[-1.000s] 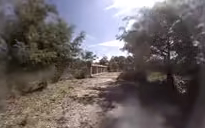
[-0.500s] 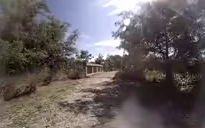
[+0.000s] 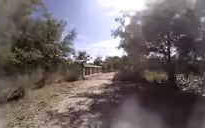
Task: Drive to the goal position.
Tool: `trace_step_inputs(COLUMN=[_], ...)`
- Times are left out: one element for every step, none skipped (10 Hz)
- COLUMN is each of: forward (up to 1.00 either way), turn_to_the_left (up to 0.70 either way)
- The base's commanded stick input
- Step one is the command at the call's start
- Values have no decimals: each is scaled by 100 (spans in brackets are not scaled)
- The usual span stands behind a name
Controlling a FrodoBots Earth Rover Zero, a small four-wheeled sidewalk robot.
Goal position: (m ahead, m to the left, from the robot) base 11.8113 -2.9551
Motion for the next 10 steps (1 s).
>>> trace_step_inputs(forward=[70, 70, 70, 70, 70, 70, 70, 70, 70, 70], turn_to_the_left=[-7, -27, -27, 0, 0, 0, 0, 0, 0, 0])
